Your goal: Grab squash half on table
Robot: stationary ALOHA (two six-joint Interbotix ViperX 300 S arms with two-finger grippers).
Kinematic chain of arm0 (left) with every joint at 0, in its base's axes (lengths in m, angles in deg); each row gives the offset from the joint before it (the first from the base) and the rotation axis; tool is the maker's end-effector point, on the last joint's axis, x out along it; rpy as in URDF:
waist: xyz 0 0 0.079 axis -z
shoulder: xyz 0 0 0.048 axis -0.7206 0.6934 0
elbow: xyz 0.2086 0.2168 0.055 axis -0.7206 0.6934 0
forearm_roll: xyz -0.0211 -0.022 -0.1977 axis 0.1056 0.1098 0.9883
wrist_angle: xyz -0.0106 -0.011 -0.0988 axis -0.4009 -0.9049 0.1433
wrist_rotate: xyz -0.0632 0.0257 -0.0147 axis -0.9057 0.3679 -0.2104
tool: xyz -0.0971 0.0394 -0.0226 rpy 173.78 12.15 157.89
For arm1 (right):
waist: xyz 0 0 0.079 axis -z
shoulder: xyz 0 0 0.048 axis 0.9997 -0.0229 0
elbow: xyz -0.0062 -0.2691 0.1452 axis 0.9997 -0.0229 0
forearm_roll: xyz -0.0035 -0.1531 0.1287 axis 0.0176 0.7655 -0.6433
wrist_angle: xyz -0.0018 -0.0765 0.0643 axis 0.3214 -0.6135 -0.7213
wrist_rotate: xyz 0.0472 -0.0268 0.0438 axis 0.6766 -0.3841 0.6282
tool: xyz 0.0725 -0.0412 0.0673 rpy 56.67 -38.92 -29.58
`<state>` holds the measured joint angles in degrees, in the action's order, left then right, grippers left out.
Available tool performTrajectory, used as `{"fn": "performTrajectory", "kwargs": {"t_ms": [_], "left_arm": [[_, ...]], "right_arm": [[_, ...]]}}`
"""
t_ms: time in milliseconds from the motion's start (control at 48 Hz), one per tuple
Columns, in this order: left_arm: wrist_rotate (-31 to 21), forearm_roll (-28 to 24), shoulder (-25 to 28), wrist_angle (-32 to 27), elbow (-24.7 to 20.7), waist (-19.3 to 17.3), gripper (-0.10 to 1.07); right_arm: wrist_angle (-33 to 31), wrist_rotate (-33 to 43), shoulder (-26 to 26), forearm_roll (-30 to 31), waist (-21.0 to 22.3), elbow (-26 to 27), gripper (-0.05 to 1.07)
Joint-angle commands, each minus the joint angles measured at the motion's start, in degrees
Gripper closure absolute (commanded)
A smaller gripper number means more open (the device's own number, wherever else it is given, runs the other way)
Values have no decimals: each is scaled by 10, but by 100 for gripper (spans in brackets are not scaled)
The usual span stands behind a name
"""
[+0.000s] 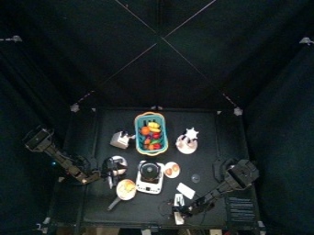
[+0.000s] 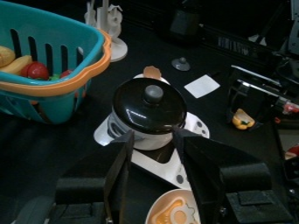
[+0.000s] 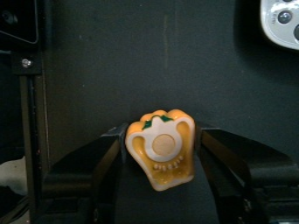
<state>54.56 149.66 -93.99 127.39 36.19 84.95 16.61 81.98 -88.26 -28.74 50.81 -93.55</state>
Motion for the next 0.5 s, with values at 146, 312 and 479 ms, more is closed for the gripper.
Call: {"fn": "performTrajectory", "kwargs": {"t_ms": [146,312,479], "left_arm": [[0,-3,-1,2,-6,-2,18],[0,-3,-1,1,-6,-2,18],[1,-4,-1,1,-6,-2,18]], "right_arm": [[-42,-4,72,49,4,7,30],[-69,-3,92,80,10,3,30],[-69,-4,87,88,27,4,30]]}}
